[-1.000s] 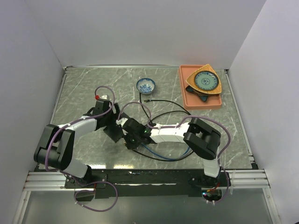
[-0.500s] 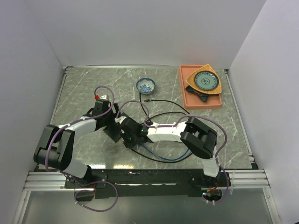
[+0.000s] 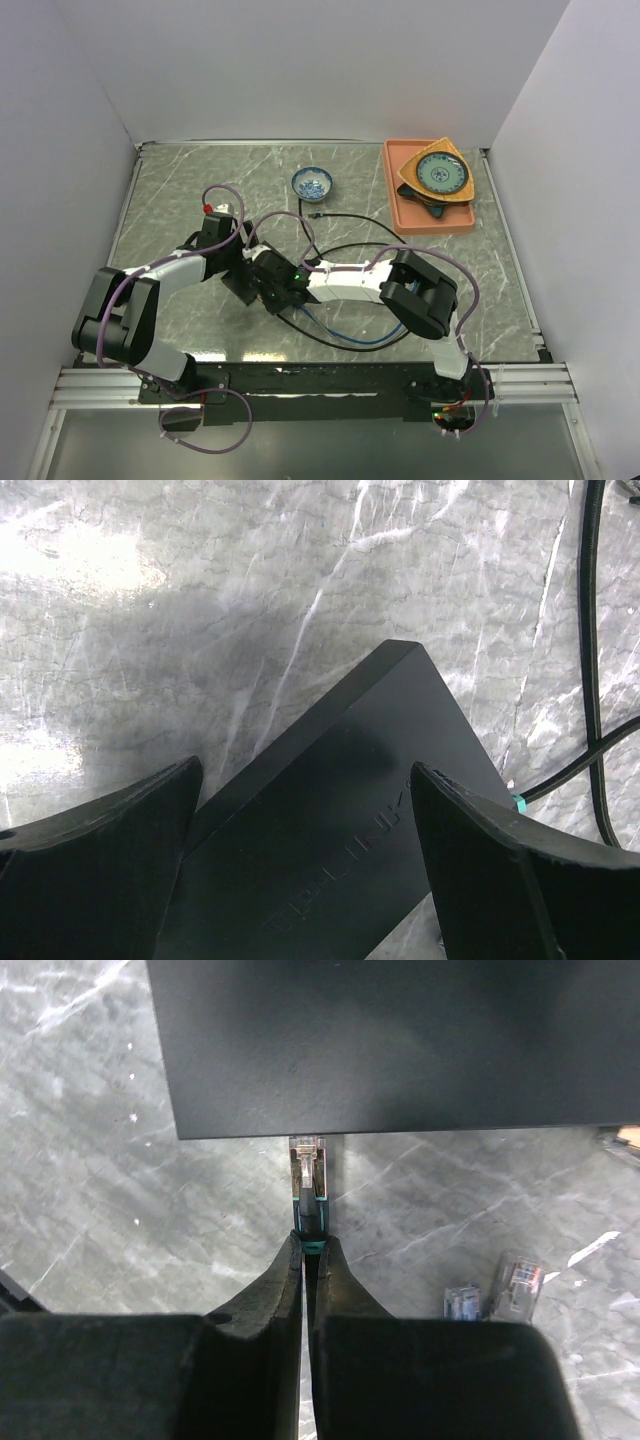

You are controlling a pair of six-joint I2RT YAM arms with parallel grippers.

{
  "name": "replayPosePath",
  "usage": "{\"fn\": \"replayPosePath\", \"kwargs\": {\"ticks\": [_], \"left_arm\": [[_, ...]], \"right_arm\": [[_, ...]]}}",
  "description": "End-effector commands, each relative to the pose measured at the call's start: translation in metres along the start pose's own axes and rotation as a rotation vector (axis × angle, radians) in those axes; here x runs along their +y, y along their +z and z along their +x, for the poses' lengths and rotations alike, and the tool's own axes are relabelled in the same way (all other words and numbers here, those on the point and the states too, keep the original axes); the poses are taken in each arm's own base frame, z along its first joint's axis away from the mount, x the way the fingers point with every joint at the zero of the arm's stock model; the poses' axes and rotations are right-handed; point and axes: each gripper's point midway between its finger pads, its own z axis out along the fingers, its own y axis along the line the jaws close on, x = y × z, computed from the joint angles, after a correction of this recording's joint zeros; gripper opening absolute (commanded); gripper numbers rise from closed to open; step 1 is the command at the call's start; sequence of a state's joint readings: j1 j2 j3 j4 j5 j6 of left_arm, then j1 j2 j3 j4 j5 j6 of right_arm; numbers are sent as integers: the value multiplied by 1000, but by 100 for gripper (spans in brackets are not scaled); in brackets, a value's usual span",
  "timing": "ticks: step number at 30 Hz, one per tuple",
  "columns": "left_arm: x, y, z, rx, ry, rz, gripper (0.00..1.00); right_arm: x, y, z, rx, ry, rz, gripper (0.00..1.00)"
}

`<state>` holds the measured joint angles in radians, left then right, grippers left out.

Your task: Insert the plug into the switch port

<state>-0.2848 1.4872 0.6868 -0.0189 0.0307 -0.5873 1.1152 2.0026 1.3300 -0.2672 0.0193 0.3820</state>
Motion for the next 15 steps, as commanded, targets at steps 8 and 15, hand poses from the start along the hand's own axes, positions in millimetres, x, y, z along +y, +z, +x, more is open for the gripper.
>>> {"fn": "replayPosePath", "kwargs": {"ticks": [8,15], "left_arm": [[-1,-4,10,29,5,23,92],[-4,-4,11,35,0,41,91]], "right_arm": [[-17,10,-7,-4,29,110,0],[-12,10,-13,5,24,98,0]]}}
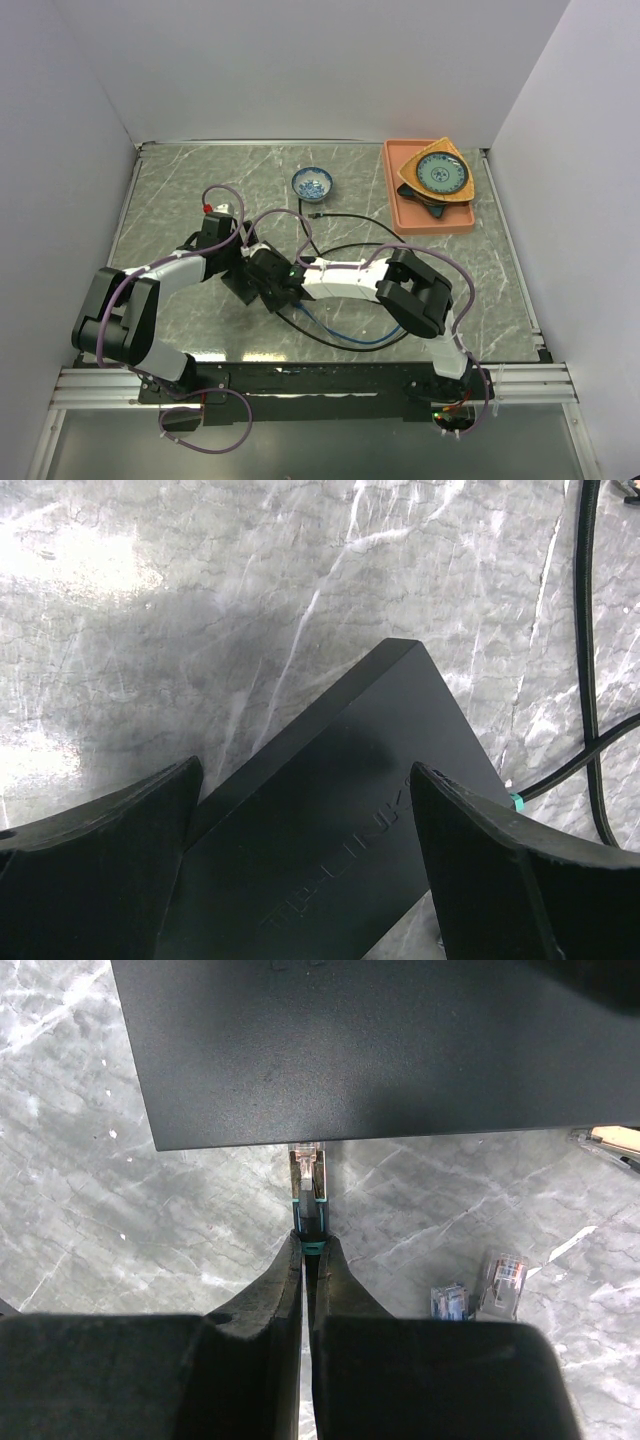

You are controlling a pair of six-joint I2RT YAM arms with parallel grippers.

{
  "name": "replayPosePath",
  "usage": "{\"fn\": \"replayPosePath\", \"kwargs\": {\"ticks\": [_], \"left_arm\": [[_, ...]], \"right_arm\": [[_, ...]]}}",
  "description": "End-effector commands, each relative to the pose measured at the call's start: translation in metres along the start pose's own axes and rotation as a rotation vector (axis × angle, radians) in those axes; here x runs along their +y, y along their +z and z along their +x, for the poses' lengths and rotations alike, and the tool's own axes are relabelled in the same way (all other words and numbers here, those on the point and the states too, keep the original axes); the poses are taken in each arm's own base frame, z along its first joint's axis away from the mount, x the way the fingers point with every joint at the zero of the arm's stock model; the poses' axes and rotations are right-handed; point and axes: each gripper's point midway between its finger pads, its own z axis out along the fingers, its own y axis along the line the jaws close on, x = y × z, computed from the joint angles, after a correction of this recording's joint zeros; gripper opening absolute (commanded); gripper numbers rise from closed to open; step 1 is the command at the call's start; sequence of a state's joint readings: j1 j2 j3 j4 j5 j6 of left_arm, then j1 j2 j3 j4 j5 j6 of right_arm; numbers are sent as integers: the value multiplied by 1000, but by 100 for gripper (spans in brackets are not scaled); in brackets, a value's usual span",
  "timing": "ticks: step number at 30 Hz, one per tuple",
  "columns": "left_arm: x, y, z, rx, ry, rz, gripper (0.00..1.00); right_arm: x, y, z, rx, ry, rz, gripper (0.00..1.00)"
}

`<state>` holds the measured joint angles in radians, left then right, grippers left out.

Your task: Insert the plug into the switch port

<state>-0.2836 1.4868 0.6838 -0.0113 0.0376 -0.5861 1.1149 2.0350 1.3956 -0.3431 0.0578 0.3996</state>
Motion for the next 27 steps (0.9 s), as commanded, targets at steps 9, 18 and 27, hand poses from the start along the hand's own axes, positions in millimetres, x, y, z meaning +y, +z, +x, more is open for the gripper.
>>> {"fn": "replayPosePath", "kwargs": {"ticks": [9,18,27], "left_arm": [[-7,-3,15,53,-8,57,88],[-7,-1,17,65,-14,61,86],[-10,-2,20,79,-23,78,82]], "right_arm": [[7,0,-19,-47,1,-16,0],[17,-2,-27,-81,-4,-70,0],[10,-1,-36,-103,21,-26,0]]}}
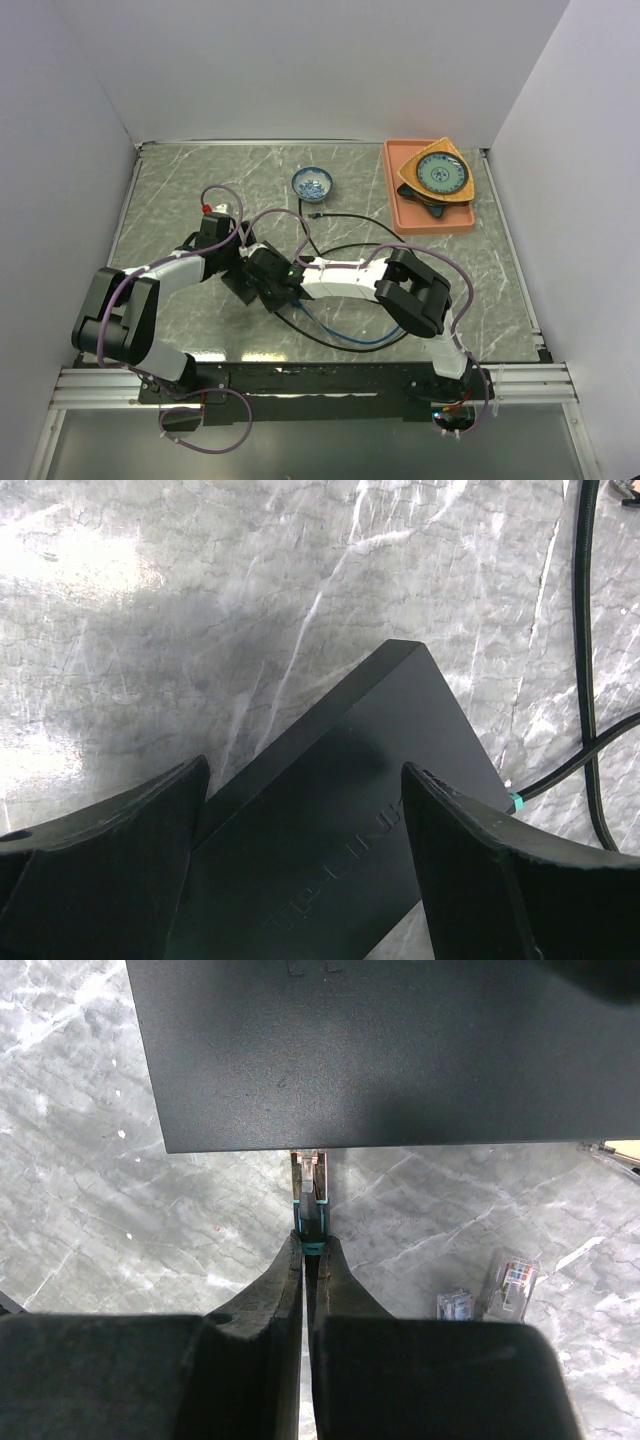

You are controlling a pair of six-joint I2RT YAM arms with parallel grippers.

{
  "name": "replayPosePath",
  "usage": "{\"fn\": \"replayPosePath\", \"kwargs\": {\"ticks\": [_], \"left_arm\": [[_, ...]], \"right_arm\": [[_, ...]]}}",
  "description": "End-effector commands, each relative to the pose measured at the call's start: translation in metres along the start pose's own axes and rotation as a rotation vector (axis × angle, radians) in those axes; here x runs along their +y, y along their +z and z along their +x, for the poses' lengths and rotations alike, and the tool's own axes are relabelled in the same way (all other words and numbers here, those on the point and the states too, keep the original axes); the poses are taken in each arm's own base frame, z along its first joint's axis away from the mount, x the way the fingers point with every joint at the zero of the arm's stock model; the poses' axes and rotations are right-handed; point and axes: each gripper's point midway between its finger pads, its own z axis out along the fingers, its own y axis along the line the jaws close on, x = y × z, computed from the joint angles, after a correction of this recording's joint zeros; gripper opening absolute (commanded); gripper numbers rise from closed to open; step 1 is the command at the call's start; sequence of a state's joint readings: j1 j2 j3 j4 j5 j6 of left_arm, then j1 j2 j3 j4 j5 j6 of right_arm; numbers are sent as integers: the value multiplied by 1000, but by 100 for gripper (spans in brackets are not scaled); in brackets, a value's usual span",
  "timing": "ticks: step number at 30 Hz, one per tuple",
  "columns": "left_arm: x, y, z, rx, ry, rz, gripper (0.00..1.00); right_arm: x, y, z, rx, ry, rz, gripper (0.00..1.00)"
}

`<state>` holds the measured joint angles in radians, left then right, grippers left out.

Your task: Insert the plug into the switch port

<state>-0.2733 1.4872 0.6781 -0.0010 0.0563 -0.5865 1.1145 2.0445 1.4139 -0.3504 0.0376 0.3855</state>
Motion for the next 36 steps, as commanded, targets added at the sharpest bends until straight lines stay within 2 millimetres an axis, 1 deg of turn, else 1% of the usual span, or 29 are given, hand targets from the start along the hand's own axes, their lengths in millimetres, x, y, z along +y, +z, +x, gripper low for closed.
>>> {"fn": "replayPosePath", "kwargs": {"ticks": [1,3,4,6,7,13,15,24,25,29,36], "left_arm": [[-12,-2,20,78,-15,70,79],[-12,-2,21,83,-15,71,75],[-12,-2,21,84,-15,73,72],[-12,-2,22,87,-17,75,70],[-12,-2,22,87,-17,75,69],[-12,-2,25,102,-24,78,67],[-16,-3,25,105,-26,96,67],[-17,-3,35,140,-37,115,64],[-21,-3,32,126,-36,134,63],[-21,-3,37,139,-52,138,63],[-21,-3,48,170,-86,156,61]], "right_arm": [[5,-2,-34,-113,37,-5,0],[6,-4,-37,-130,40,-8,0],[4,-4,-36,-130,43,-4,0],[4,-6,-42,-154,48,-6,0],[1,-5,-40,-153,55,-1,0],[-4,-9,-50,-188,88,-8,0],[-4,-9,-52,-193,88,-11,0],[-9,-13,-68,-226,112,-13,0],[-9,-13,-69,-229,115,-14,0],[-15,-16,-76,-248,136,-5,0],[-15,-22,-92,-300,156,-19,0]]}}
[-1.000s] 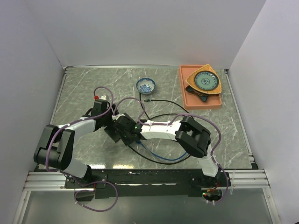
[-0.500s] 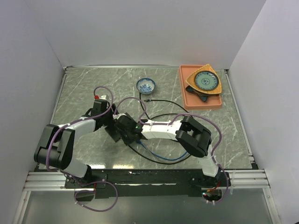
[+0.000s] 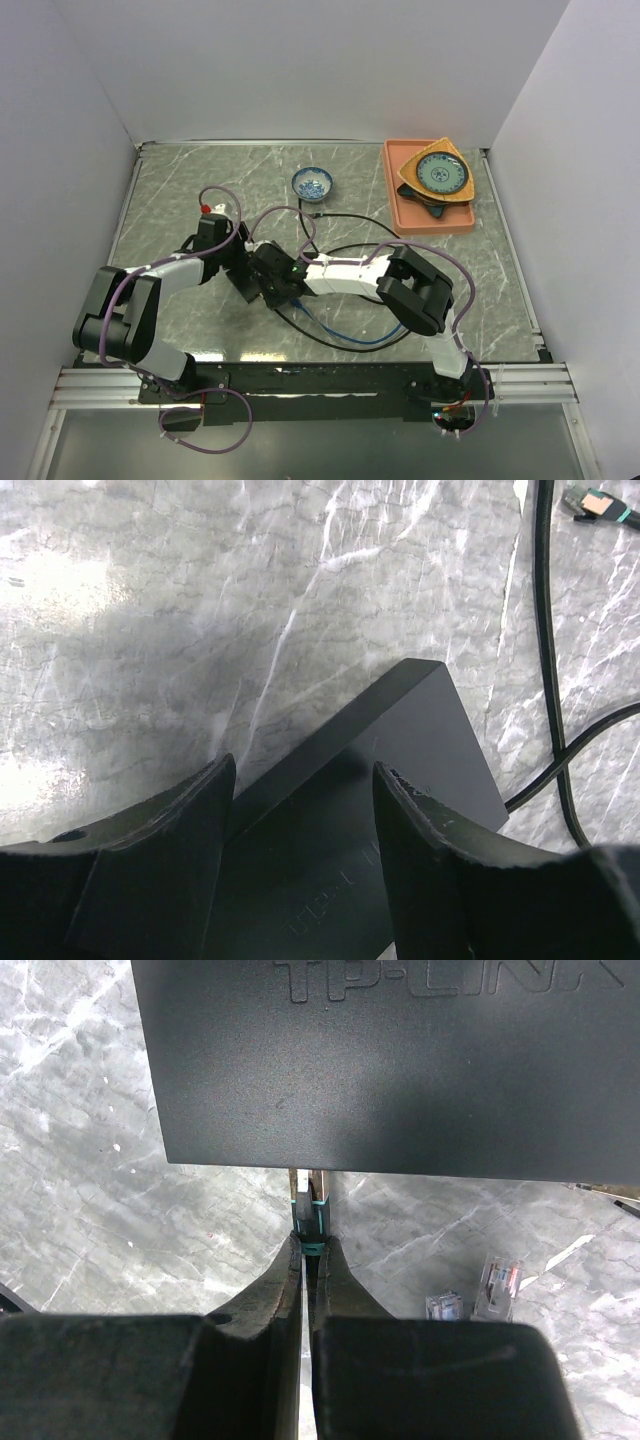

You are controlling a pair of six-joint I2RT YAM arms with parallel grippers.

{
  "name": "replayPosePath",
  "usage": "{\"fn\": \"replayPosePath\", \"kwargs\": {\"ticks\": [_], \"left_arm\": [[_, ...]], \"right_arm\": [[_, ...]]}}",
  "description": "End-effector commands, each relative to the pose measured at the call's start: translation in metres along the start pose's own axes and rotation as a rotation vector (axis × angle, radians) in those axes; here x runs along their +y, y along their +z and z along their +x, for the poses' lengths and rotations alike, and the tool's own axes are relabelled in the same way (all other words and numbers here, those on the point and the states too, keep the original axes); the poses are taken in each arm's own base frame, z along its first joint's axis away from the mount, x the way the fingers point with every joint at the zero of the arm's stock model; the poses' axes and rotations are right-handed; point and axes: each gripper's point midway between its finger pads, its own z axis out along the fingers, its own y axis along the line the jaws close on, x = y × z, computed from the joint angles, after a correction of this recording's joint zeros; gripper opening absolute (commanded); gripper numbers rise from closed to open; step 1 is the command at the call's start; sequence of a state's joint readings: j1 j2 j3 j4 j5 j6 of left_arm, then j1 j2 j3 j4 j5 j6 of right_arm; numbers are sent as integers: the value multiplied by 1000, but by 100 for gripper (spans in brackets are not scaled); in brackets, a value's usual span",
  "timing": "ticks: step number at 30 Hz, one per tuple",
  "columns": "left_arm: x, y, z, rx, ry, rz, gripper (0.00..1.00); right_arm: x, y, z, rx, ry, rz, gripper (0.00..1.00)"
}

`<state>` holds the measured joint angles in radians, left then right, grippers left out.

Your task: Insert the plug into the switch port

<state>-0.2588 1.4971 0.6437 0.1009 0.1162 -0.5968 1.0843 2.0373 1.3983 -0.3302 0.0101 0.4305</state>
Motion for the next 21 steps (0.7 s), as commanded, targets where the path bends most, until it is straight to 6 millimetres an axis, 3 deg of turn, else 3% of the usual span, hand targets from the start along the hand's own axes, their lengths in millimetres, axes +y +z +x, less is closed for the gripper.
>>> {"fn": "replayPosePath", "kwargs": {"ticks": [1,12,21], "left_arm": [[-12,-7,54,200,-87,80,60],[-14,-14,71,233,-146,121,56],[-8,-16,74,228,-151,93,55]], "right_arm": [[0,-22,-88,-300,85,-17,0],[-9,-18,-102,-374,158,12,0],[-14,-20,-110,-408,231,17,0]]}}
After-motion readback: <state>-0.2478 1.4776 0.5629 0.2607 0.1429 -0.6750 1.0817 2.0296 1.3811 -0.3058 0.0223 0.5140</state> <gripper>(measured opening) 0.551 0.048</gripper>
